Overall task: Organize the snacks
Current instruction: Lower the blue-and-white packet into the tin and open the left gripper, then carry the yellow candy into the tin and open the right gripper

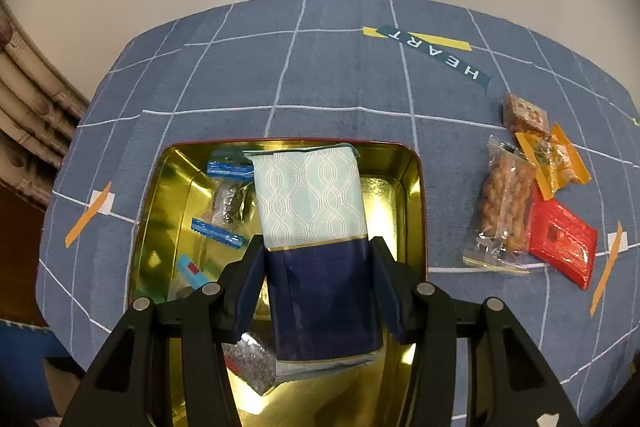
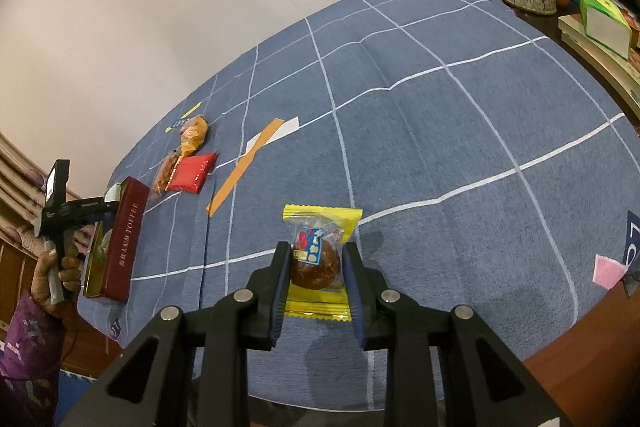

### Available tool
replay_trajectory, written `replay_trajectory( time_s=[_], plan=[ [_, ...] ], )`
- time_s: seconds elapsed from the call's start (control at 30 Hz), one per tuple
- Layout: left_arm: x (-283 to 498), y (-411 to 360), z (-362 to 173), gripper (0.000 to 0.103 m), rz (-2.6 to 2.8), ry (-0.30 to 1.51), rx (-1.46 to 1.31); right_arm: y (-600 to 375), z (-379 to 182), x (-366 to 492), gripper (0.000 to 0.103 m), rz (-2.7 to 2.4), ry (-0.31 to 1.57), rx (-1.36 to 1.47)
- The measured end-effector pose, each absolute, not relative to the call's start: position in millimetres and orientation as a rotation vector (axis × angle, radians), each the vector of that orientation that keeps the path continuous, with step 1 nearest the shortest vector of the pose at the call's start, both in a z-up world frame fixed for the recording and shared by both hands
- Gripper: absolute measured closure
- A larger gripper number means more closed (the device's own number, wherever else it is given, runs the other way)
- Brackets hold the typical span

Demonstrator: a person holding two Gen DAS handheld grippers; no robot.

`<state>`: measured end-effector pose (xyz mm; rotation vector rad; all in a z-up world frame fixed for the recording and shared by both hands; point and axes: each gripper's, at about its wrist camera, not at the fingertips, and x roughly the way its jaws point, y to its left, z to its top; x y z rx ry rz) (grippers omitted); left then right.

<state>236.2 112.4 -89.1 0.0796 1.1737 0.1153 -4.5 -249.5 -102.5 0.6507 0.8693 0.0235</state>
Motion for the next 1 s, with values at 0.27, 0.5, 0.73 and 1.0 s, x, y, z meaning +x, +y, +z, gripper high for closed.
replay_trajectory(
  time_s=[0.27, 0.5, 0.73, 1.0],
  plan=[
    [239.3, 115.7, -87.1, 0.052, 0.115, 1.168, 0.076, -249.3, -101.4, -4.1, 0.077, 0.025, 0.864, 0.65],
    [188.9, 142.6, -44.1, 0.037, 0.207, 1.066, -0.02, -246.0, -97.5, -7.2, 0.077, 0.029, 0.852, 0.631],
    [107.4, 186.6, -22.0, 0.026, 0.355, 1.016, -0.102, -236.1, -94.8, -6.2, 0.077, 0.054, 0.859, 0.641],
    [46.2, 227.3, -13.6, 0.025, 0.495, 0.931, -0.07, -156.1, -39.4, 9.5, 0.077, 0.25, 0.839, 0.571]
  ],
)
